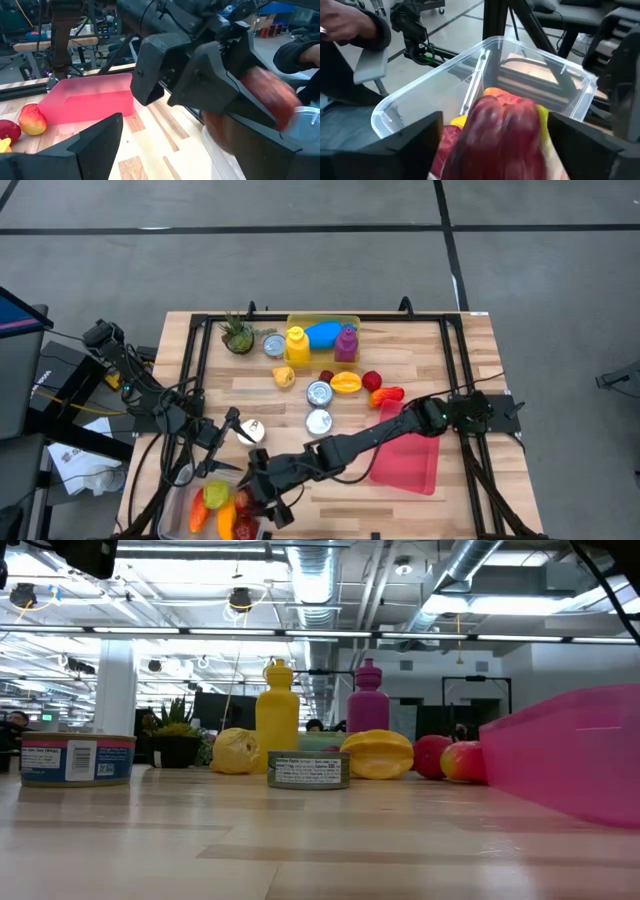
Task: Pick & Place Food Item
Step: Put the red apple into the white bin, then put the yellow starfruit into the white bin
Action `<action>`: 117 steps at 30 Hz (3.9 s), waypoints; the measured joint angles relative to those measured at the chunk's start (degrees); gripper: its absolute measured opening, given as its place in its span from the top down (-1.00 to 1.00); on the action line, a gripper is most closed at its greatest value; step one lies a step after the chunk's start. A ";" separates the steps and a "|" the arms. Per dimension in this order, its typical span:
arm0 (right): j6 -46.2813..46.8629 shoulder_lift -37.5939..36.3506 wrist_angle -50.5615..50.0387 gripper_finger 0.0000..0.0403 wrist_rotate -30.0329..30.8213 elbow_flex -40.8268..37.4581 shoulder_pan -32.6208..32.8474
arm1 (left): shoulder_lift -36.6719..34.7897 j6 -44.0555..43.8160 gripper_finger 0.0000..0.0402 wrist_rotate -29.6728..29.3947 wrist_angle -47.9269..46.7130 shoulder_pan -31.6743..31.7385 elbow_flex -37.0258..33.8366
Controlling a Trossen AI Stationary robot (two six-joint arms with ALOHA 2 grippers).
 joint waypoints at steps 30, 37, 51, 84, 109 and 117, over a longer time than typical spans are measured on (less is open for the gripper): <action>22.55 -4.83 -65.37 -0.72 30.77 0.00 -1.15 | 0.00 -0.43 -0.70 -0.08 -1.03 -0.02 0.00; 23.51 -4.92 -67.36 -0.69 33.44 -2.79 -5.88 | 0.00 -0.98 -0.70 0.08 -1.91 -0.02 0.00; 10.35 -6.56 -36.48 -0.61 22.37 -5.53 -6.93 | 0.00 -1.55 -0.70 0.75 -1.97 -0.04 0.00; -19.42 -9.28 47.59 -0.58 -11.74 -5.44 -8.15 | 0.01 -0.42 -0.70 -2.72 10.81 0.42 -7.05; 14.90 3.80 99.95 -0.58 -26.98 -18.51 -20.97 | -0.40 -0.55 -0.70 -8.18 11.55 0.44 -10.74; 11.57 -7.91 98.39 -0.58 -26.51 -40.11 -22.70 | -0.42 -0.58 -0.70 -8.24 11.56 0.39 -10.97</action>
